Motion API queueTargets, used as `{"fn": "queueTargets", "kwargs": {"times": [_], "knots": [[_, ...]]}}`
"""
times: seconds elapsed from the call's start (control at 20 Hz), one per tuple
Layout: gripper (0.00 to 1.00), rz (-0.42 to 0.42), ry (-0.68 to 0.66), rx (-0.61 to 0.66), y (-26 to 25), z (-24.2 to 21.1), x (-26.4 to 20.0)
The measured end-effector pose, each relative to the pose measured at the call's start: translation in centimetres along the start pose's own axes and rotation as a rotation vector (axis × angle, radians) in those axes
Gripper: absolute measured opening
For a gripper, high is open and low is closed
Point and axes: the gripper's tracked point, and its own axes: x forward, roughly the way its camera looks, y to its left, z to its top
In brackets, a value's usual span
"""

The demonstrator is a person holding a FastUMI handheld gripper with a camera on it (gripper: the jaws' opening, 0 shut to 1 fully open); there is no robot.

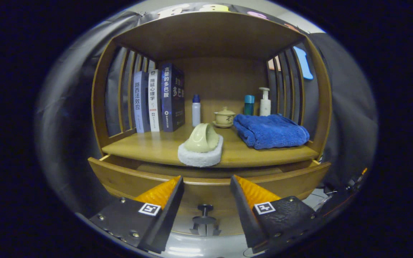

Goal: Pull open the drawer, take out the items inside it, and place them on the countertop above the cabinet.

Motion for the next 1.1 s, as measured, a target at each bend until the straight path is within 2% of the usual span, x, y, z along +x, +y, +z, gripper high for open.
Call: {"fn": "queueTargets", "kwargs": {"times": [0.4, 0.6, 0.9, 1.1], "knots": [[0.80, 0.027, -0.008, 0.038, 0.3, 0.9, 3.1], [0.80, 0.017, -0.018, 0.055, 0.4, 1.0, 3.1], [0.80, 0.051, -0.030, 0.088, 0.4, 1.0, 3.0], [0.80, 0.024, 0.008, 0.026, -1.3, 1.3, 1.9]]}}
